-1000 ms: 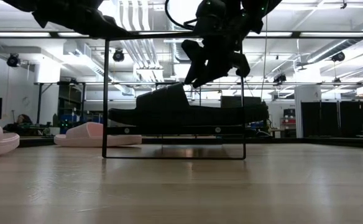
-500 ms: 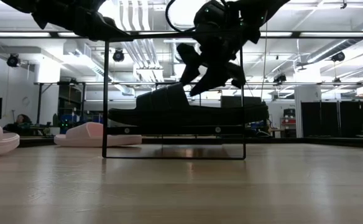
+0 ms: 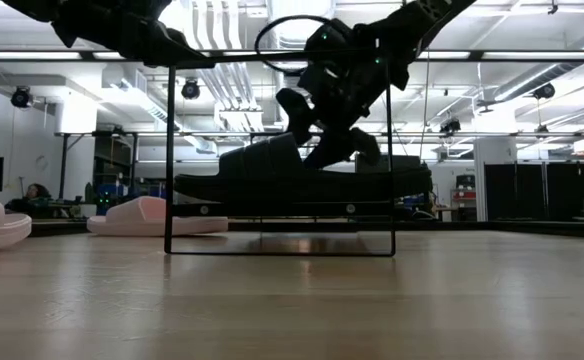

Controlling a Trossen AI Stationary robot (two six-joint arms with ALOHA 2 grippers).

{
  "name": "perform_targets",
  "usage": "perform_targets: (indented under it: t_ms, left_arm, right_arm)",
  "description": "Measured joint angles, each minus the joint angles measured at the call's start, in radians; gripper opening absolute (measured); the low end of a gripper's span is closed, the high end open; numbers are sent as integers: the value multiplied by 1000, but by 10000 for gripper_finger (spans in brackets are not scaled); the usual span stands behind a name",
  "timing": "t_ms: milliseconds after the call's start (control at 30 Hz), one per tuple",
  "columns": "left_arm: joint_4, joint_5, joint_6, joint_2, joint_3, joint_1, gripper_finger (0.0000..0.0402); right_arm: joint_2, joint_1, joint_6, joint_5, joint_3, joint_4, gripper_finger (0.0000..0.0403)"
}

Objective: Pick and place slides into the shelf
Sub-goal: Put the black slides on the shelf

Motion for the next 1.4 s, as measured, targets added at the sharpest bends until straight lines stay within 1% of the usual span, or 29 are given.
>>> perform_targets:
  t_ms: [133, 233, 367, 500, 600, 900, 1133, 1400]
  left_arm:
    - [-1, 0, 0, 6, 0, 0, 297]
    - [0, 0, 0, 11, 0, 0, 297]
    - [0, 0, 0, 21, 0, 0, 297]
    - [-1, 0, 1, 23, 0, 0, 297]
    - [0, 0, 1, 23, 0, 0, 297]
    - [0, 0, 1, 23, 0, 0, 297]
    - [0, -1, 2, 23, 0, 1, 297]
    - [1, -1, 2, 23, 0, 1, 297]
  right_arm:
    - [10, 0, 23, 1, 2, 23, 194]
    - [8, 0, 23, -2, 1, 29, 171]
    - [6, 0, 31, -3, 1, 27, 119]
    - [5, 4, 84, -4, 1, 30, 57]
    - [4, 3, 97, -3, 2, 36, 20]
    - [3, 10, 97, -12, 1, 14, 15]
    - [3, 20, 100, -38, 0, -3, 14]
    - [-5, 22, 75, -46, 4, -11, 14]
